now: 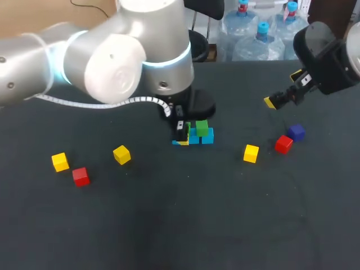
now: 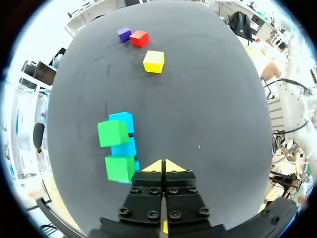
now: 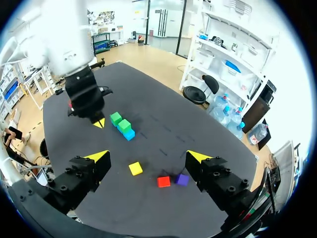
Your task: Place the blue cubes, place green cubes on the blue cubes, place the yellow cubes on the green cubes, then place the red cubes on the yellow cubes, and place purple cube on the red cubes.
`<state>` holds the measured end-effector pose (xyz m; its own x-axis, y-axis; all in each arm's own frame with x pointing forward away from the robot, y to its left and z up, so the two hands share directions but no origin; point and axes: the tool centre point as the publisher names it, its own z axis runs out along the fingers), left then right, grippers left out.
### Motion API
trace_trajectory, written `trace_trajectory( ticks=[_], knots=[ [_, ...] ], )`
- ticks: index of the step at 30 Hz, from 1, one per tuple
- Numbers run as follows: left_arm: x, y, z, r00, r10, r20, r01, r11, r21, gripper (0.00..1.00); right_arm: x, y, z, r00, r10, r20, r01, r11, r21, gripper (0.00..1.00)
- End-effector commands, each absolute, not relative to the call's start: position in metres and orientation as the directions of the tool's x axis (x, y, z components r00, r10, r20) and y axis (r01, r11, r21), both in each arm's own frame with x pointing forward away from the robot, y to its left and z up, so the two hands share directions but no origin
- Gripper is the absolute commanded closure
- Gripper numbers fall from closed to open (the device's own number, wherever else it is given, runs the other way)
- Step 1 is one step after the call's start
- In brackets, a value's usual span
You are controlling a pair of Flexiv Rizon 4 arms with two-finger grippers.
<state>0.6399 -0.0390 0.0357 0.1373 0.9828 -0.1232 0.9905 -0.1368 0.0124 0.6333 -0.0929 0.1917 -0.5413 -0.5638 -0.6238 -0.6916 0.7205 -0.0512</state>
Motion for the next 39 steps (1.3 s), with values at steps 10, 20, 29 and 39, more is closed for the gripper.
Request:
trace_trajectory(
  ticks=[10, 20, 29, 39],
  knots=[
    [0.655, -0.041, 0.024, 0.117, 0.985, -0.127, 0.992, -0.121, -0.02, 1.0, 0.631, -0.093, 0.191, -0.54, -0.561, -0.628, -0.686, 0.725, -0.058, 0.0],
    [0.663, -0.043, 0.019, 0.112, 0.985, -0.132, 0.993, -0.115, -0.012, 1.0, 0.631, -0.093, 0.191, -0.54, -0.561, -0.628, -0.686, 0.725, -0.058, 0.0],
    [0.667, -0.043, 0.016, 0.101, 0.985, -0.14, 0.994, -0.105, -0.016, 1.0, 0.631, -0.093, 0.191, -0.54, -0.561, -0.628, -0.686, 0.725, -0.058, 0.0],
    [0.669, -0.043, 0.015, 0.09, 0.985, -0.148, 0.996, -0.093, -0.011, 1.0, 0.631, -0.093, 0.191, -0.54, -0.561, -0.628, -0.686, 0.725, -0.058, 0.0]
  ],
)
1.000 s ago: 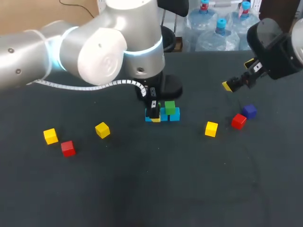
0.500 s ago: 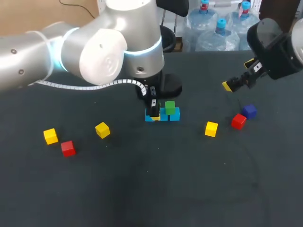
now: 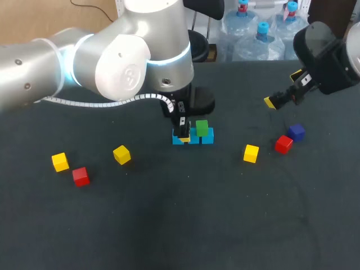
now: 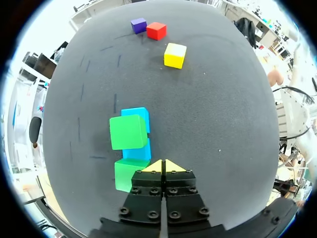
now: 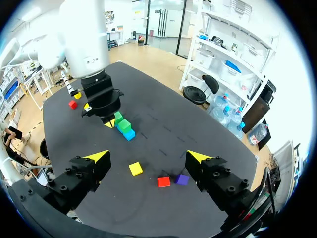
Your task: Place the blue cubes, place green cubes on the blue cubes, place the yellow cubes on the green cubes, then place the red cubes on the yellow cubes, and place purple cube on the red cubes.
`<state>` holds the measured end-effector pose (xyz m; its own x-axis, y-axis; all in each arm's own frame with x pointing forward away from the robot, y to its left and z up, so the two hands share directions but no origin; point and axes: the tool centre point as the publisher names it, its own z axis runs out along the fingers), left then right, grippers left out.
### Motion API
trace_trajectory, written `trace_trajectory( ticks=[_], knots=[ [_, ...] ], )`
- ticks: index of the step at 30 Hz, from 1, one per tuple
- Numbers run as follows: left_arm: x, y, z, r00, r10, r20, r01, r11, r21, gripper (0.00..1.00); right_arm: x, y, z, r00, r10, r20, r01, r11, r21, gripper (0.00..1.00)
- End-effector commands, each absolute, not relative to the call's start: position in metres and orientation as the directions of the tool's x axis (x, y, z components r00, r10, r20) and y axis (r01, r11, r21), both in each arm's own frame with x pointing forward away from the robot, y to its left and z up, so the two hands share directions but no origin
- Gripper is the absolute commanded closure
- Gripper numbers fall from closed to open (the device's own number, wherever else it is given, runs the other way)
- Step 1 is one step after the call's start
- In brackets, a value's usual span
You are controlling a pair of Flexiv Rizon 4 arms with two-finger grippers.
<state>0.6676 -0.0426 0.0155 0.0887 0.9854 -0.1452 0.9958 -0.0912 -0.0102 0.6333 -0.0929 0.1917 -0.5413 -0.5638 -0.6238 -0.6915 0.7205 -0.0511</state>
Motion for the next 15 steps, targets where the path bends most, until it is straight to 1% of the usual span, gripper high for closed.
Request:
trace_trajectory(
  ticks=[1, 8, 11, 13, 15],
  knots=[
    [0.669, -0.044, 0.016, 0.093, 0.983, -0.157, 0.995, -0.096, -0.013, 1.0, 0.631, -0.093, 0.191, -0.54, -0.561, -0.628, -0.686, 0.725, -0.058, 0.0],
    [0.652, -0.044, 0.038, 0.103, 0.972, -0.212, 0.994, -0.108, -0.013, 1.0, 0.631, -0.093, 0.191, -0.54, -0.561, -0.628, -0.686, 0.725, -0.058, 0.0],
    [0.65, -0.032, 0.055, 0.068, 0.973, -0.223, 0.998, -0.064, 0.025, 1.0, 0.631, -0.093, 0.191, -0.54, -0.561, -0.628, -0.686, 0.725, -0.058, 0.0],
    [0.651, -0.022, 0.062, 0.045, 0.98, -0.191, 0.998, -0.036, 0.047, 1.0, 0.631, -0.093, 0.191, -0.54, -0.561, -0.628, -0.686, 0.725, -0.058, 0.0],
    [0.655, -0.013, 0.066, 0.012, 0.981, -0.194, 0.998, 0.001, 0.066, 1.0, 0.631, -0.093, 0.191, -0.54, -0.561, -0.628, -0.686, 0.725, -0.058, 0.0]
  ],
)
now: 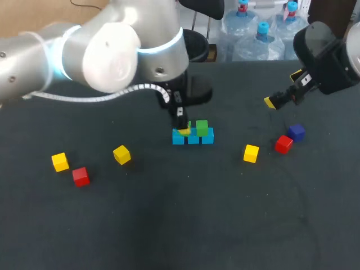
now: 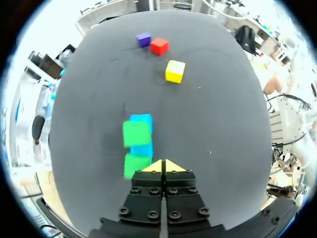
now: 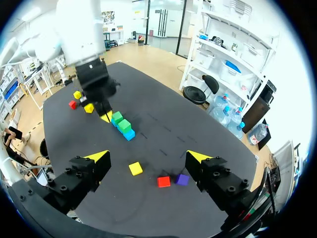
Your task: Place the blue cubes, place green cubes on the blue cubes, place the yellow cubes on the green cubes, then place the red cubes on the yellow cubes, and place purple cube on the red cubes.
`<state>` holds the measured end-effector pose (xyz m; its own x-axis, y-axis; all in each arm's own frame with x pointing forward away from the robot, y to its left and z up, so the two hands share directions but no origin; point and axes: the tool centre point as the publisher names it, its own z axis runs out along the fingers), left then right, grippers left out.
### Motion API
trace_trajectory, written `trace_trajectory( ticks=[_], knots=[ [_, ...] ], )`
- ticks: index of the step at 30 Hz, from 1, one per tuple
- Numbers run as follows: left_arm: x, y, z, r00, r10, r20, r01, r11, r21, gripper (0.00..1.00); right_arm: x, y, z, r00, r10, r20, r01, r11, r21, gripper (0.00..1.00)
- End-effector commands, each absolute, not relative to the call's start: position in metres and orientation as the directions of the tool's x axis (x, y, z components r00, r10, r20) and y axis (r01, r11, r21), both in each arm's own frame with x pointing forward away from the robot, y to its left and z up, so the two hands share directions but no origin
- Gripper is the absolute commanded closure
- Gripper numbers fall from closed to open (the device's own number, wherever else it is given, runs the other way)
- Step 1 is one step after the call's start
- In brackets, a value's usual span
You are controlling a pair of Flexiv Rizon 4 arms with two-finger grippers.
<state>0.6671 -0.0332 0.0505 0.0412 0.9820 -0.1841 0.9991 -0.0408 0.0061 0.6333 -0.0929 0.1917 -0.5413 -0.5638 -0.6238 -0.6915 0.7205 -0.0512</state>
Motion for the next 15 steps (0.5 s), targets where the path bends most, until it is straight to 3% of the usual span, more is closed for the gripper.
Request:
trace_trajectory(
  ticks=[1, 15],
  knots=[
    [0.657, -0.009, 0.066, 0.002, 0.981, -0.191, 0.997, 0.012, 0.074, 1.0, 0.631, -0.093, 0.191, -0.54, -0.561, -0.628, -0.686, 0.725, -0.058, 0.0],
    [0.679, 0.014, 0.062, -0.144, 0.98, -0.139, 0.96, 0.172, 0.221, 1.0, 0.631, -0.093, 0.191, -0.54, -0.561, -0.628, -0.686, 0.725, -0.058, 0.0]
  ],
)
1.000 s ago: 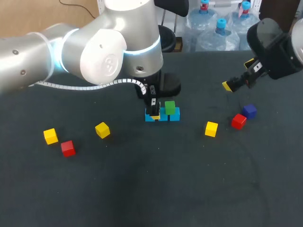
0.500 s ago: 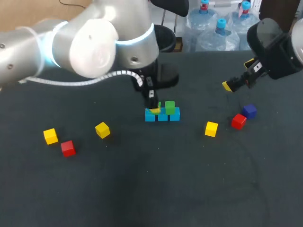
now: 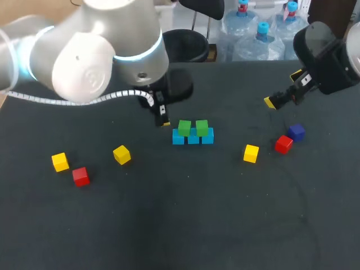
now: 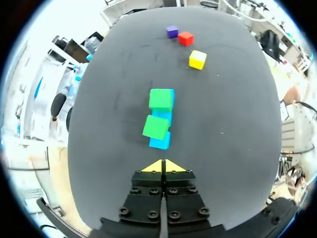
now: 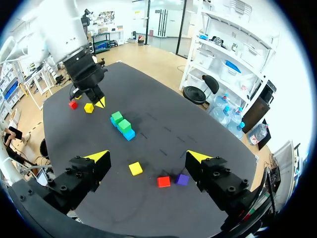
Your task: Place the blue cubes, place green cubes on the blue cubes, place the yellow cubes on the green cubes, then place the red cubes on the yellow cubes, and place purple cube on the red cubes.
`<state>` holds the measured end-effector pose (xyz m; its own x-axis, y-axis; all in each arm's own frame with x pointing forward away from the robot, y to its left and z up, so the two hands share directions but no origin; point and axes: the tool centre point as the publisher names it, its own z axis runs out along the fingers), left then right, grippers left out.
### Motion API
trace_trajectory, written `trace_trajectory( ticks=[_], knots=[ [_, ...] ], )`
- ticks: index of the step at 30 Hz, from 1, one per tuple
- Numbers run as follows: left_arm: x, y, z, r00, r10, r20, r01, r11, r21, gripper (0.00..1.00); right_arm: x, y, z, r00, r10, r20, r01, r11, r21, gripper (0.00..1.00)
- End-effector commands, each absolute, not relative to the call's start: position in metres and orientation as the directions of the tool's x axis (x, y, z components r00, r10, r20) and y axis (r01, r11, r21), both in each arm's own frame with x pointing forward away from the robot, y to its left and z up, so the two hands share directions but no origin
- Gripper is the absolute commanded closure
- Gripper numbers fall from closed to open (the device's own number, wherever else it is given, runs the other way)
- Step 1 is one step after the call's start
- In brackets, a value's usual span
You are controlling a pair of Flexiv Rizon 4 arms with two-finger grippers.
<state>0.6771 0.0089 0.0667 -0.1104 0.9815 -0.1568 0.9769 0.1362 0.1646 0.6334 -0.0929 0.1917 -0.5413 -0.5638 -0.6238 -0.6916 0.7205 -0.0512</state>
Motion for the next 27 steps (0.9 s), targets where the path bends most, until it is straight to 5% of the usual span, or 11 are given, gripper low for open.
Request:
trace_trajectory(
  ticks=[1, 13, 27],
  knots=[
    [0.68, 0.016, 0.06, -0.164, 0.975, -0.15, 0.955, 0.195, 0.223, 1.0, 0.631, -0.093, 0.191, -0.54, -0.561, -0.628, -0.686, 0.725, -0.058, 0.0],
    [0.675, 0.038, 0.065, -0.293, 0.93, -0.22, 0.898, 0.347, 0.271, 1.0, 0.631, -0.093, 0.191, -0.54, -0.561, -0.628, -0.686, 0.725, -0.058, 0.0],
    [0.67, 0.049, 0.084, -0.272, 0.922, -0.274, 0.912, 0.338, 0.231, 1.0, 0.631, -0.093, 0.191, -0.54, -0.561, -0.628, -0.686, 0.725, -0.058, 0.0]
  ],
)
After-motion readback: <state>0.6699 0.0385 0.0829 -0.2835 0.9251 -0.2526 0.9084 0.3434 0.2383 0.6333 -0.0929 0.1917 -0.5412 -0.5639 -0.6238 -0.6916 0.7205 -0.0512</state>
